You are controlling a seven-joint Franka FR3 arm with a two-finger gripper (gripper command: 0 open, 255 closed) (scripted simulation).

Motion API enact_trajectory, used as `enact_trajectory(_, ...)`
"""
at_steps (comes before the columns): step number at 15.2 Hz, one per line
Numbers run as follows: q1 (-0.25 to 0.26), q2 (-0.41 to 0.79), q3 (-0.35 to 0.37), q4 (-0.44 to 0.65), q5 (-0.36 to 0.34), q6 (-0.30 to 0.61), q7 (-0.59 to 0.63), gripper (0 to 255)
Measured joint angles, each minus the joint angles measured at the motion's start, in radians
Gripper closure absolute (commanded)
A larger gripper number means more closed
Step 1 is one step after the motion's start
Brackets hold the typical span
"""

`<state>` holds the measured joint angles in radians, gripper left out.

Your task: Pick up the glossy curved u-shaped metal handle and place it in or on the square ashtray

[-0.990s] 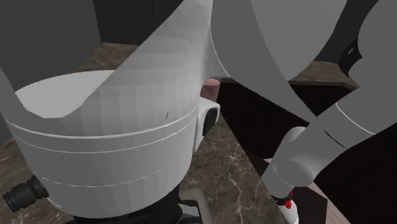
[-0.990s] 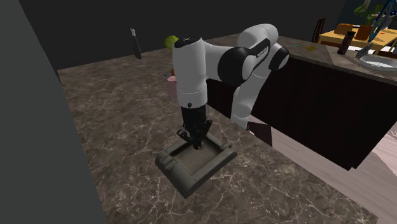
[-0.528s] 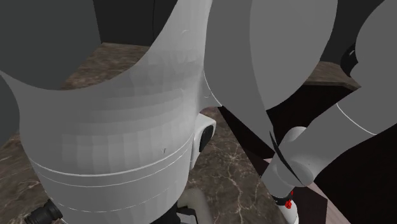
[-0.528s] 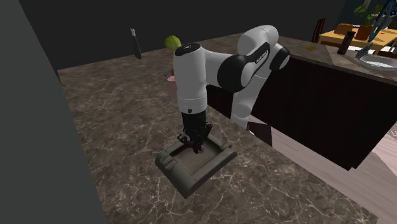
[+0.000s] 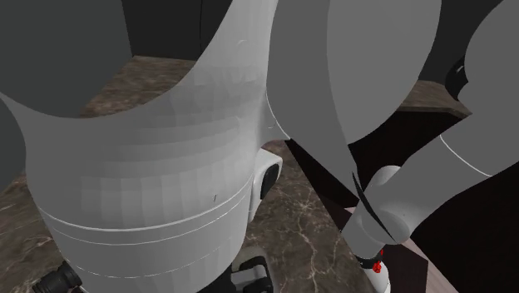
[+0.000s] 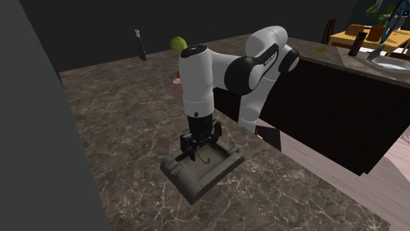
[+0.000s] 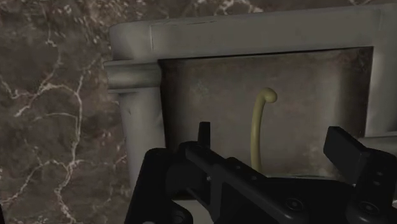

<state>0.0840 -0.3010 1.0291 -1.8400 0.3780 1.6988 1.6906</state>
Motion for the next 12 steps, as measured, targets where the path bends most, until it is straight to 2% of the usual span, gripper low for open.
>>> enact_trajectory(2,-0.002,0.003,-0.001,0.017,-0.004,-0.015,0.003,0)
enact_trajectory(6,-0.014,0.025,-0.010,0.123,-0.025,-0.106,0.020,0)
enact_trajectory(12,-0.017,0.030,-0.009,0.140,-0.030,-0.119,0.024,0)
